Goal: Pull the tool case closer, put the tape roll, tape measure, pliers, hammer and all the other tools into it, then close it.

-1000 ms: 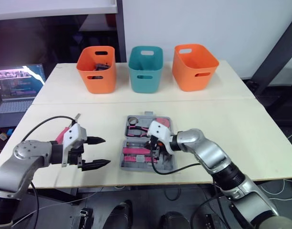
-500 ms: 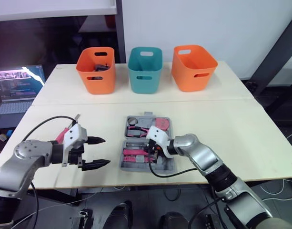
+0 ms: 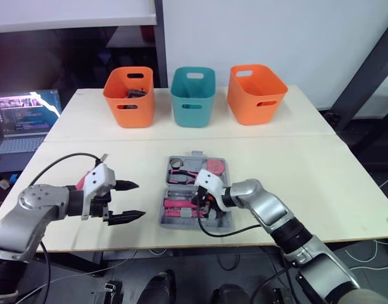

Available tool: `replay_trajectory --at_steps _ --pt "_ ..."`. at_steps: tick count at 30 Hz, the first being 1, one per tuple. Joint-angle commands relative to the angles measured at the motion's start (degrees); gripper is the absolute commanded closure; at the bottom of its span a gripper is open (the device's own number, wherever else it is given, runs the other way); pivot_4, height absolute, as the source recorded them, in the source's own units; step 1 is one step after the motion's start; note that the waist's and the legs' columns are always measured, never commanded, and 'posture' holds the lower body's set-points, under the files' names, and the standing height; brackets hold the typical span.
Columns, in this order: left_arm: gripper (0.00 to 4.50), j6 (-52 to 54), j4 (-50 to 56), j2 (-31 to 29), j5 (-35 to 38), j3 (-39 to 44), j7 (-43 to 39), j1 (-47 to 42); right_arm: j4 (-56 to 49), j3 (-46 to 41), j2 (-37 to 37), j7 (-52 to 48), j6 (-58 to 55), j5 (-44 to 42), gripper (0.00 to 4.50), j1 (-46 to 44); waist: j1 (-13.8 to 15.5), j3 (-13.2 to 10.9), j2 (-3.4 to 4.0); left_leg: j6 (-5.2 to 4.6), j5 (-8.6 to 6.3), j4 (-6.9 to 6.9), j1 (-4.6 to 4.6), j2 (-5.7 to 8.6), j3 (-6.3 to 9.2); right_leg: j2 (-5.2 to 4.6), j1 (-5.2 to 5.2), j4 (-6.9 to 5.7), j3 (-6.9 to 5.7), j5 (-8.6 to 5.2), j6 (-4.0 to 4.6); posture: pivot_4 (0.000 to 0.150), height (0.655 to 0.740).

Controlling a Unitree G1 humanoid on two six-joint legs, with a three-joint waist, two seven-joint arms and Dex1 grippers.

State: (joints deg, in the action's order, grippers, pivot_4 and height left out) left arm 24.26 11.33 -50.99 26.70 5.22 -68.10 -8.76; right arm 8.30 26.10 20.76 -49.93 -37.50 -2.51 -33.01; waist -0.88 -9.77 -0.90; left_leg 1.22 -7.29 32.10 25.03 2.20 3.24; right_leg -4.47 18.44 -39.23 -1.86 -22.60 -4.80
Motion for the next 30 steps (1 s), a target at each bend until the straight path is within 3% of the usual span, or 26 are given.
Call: replay_trajectory --at_steps 1,7,13,17,23,30 --pt "0.0 -0.68 0.1 -0.41 0.13 0.89 -0.11 -0.47 -0.18 -2.77 -0.33 0.57 3.07 -1.2 4.46 2.24 0.01 -0.02 0.03 0.0 0.0 0.0 0.0 0.0 0.0 0.0 0.0 0.0 0.0 0.0 0.0 0.15 0.74" --pt "0.0 -0.8 -2.12 0.1 0.56 1.78 0.14 -0.55 -14.05 -15.12 2.76 -0.03 3.57 -9.23 4.46 3.69 0.13 -0.11 0.06 -0.01 0.02 0.03 0.38 0.01 0.0 -0.01 0.24 -0.03 0.0 0.01 -0.01 0.15 0.74" --pt "0.0 -7.63 -8.36 1.46 -3.46 4.19 4.34 0.79 -23.27 -24.53 13.0 -2.78 -0.18 -14.38 4.46 9.54 0.37 -0.12 0.04 -0.02 0.01 0.0 0.36 0.0 0.0 -0.03 0.21 0.03 -0.01 0.0 0.0 0.15 0.74" --pt "0.0 -12.32 -14.21 2.33 -4.9 8.72 7.53 3.83 -26.82 -33.6 14.89 1.02 -1.06 -17.28 3.32 16.88 0.08 -0.14 0.03 -0.03 0.0 0.0 0.37 0.0 -0.02 -0.08 0.12 0.03 -0.01 0.01 0.0 0.15 0.74" --pt "0.0 -16.05 -22.72 4.14 -2.87 17.95 12.17 7.07 -30.02 -45.25 14.35 7.22 1.18 -17.76 0.18 30.46 0.39 -0.14 0.05 -0.08 -0.04 0.01 0.41 0.0 -0.05 -0.13 0.13 0.07 -0.01 0.0 0.01 0.15 0.74" --pt "0.0 -17.09 -23.69 8.51 -1.58 28.23 22.24 11.81 -29.69 -51.53 11.61 12.34 6.68 -17.56 0.08 41.14 0.16 -0.14 0.04 -0.1 -0.07 0.05 0.38 0.0 -0.07 -0.2 0.14 0.14 0.0 0.0 0.01 0.15 0.74"
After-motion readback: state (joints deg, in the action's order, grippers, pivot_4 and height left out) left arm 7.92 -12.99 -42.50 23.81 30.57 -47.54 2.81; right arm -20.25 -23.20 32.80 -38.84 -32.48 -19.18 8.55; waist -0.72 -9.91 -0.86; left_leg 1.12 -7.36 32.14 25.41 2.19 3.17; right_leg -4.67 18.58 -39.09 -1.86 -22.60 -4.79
